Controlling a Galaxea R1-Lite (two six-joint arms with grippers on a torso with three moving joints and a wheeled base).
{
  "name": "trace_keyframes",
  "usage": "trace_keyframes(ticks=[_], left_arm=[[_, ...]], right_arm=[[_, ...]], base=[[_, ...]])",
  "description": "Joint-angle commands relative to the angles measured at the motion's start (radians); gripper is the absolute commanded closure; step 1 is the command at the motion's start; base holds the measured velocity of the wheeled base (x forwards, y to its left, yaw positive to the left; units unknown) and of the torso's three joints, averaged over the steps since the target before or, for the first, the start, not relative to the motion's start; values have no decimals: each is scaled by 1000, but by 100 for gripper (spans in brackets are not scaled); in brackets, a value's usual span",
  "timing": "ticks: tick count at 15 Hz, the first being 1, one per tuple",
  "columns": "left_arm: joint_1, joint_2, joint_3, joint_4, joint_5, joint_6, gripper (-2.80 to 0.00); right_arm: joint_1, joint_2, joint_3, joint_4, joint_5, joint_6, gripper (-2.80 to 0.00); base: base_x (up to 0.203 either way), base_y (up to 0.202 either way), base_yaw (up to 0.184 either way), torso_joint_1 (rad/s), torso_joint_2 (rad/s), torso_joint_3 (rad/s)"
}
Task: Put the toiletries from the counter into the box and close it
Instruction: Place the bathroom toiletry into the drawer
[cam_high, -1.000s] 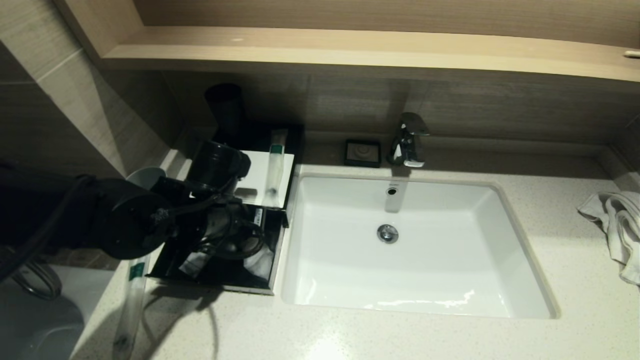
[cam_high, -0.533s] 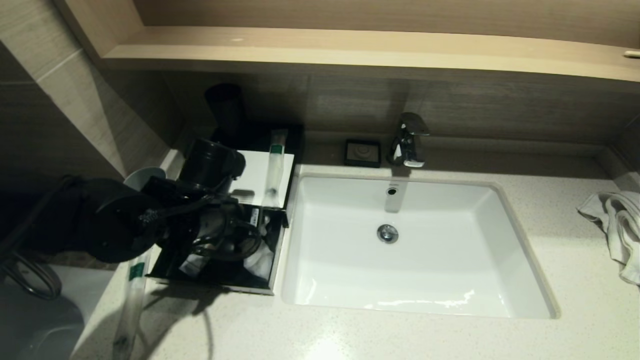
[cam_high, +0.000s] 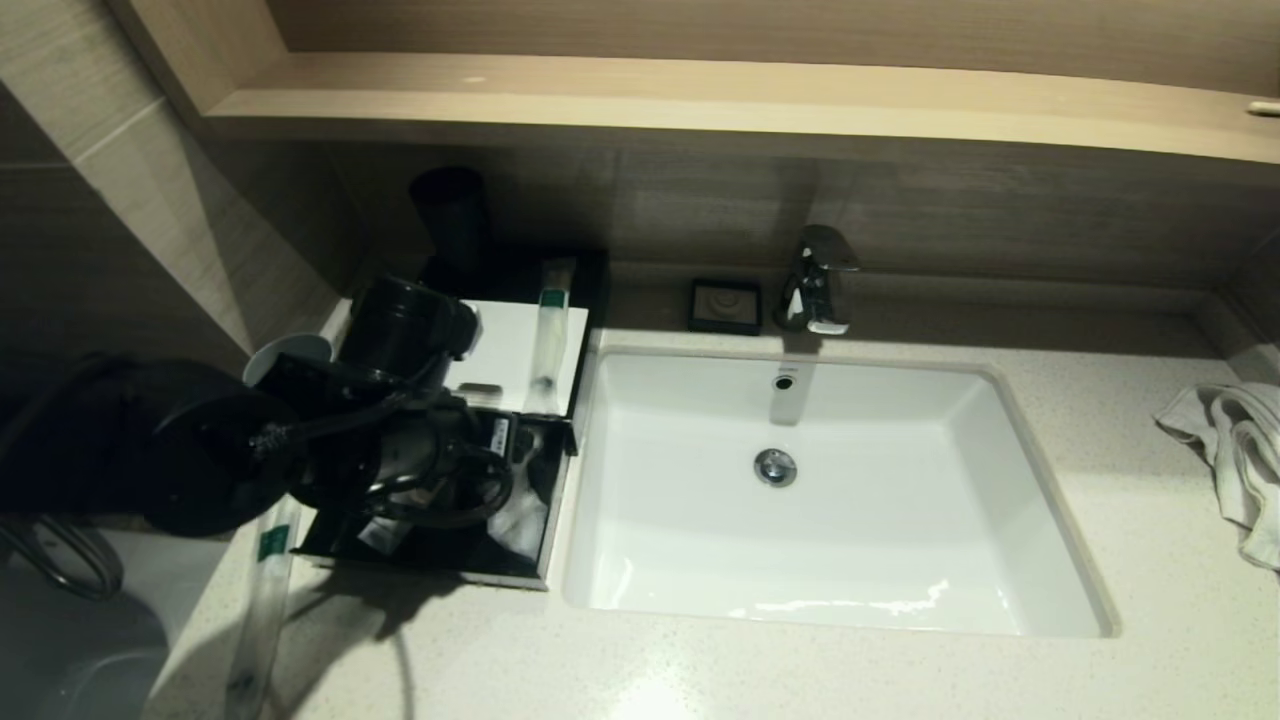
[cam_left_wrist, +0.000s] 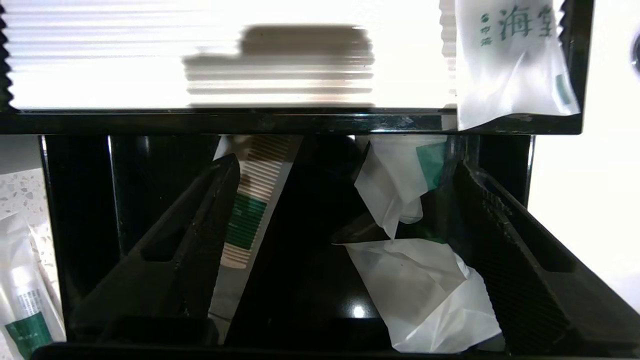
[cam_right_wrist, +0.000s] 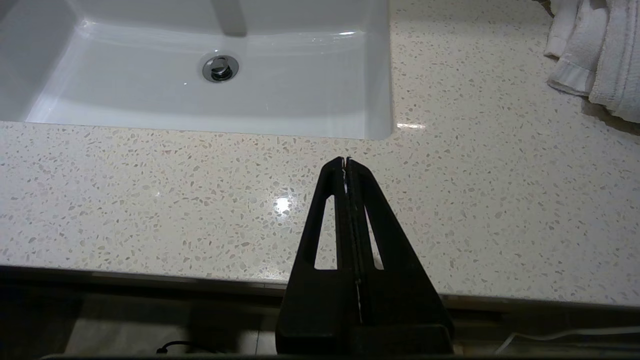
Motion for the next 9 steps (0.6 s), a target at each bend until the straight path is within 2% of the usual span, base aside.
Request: trace_keyframes(ticks=[1,4,5,9], left_arm=[[0,-33,1,-2,2,-2,-280],[0,-58,-5,-2,2,-3,-280],[0,-64,-8,-4,2,-4,0],[-4,-97,-23,-8,1,0,0]], right_arm=[[0,0,0,0,0,-1,0],[0,0,0,0,-1,-1,0],[-1,0,0,0,0,-1,0],[0,0,0,0,0,-1,0]], base=[[0,0,0,0,0,0],[0,0,0,0,0,0],[0,0,0,0,0,0],[0,0,0,0,0,0]])
